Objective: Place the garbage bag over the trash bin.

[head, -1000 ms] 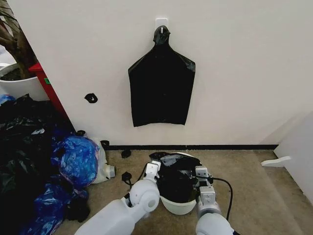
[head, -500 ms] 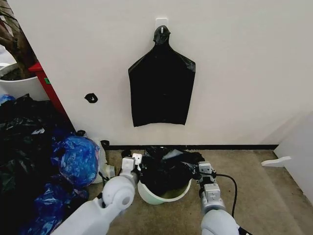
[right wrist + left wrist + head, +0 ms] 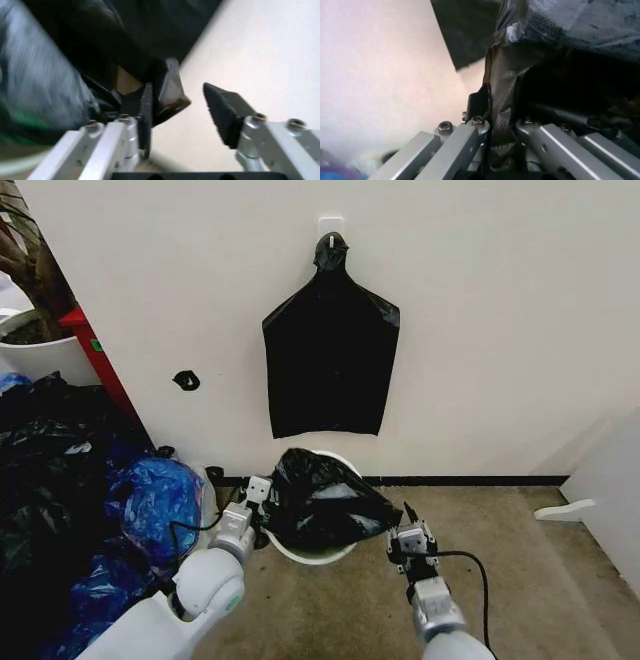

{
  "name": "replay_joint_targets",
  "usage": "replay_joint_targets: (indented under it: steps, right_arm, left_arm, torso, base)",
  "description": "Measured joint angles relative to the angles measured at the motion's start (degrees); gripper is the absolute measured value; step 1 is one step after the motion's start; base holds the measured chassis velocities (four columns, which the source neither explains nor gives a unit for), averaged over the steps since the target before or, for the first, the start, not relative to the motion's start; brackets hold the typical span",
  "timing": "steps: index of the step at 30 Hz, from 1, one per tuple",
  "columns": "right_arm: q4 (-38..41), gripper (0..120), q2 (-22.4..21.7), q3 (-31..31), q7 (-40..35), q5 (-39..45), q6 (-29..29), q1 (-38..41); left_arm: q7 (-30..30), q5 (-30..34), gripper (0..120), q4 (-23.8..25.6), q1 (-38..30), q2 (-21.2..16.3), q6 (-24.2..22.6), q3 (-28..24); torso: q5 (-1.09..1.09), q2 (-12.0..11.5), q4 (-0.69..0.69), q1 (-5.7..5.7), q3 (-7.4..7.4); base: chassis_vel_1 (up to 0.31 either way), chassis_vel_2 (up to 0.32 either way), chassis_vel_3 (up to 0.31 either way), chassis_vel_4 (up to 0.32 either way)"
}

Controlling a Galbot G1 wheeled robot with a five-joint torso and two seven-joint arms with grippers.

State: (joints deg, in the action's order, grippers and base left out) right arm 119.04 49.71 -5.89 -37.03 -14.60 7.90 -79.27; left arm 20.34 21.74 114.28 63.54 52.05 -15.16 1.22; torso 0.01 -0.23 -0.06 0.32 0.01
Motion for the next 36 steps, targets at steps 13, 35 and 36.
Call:
replay_joint_targets:
  steps: [13,35,36]
  right_arm:
    - [-6.66,88,-1.75,4.11,11.85,-21.32,-13.45,1.35]
    - [-6.0,43,1.64,1.49,24.68,-11.8,-17.8,8.58]
    - [-6.0,40,1.81,1.59,24.78,-11.56,-17.96,8.6]
  left_arm:
    - [-3.15,-7.37,2,-1.98,-2.04,-1.71,4.85,-0.6]
    - [-7.72,-15.99,2,-5.29,-3.2,-0.86,13.34,-2.37]
    - [-7.77,-16.14,2,-5.35,-3.2,-0.84,13.45,-2.47]
  torso:
    - [0.0,0.0,0.04,0.0,0.0]
    - [0.0,0.0,0.04,0.0,0.0]
    - [0.0,0.0,0.04,0.0,0.0]
  base:
    - [0.0,0.0,0.0,0.0]
    - [0.0,0.0,0.0,0.0]
    - [0.0,0.0,0.0,0.0]
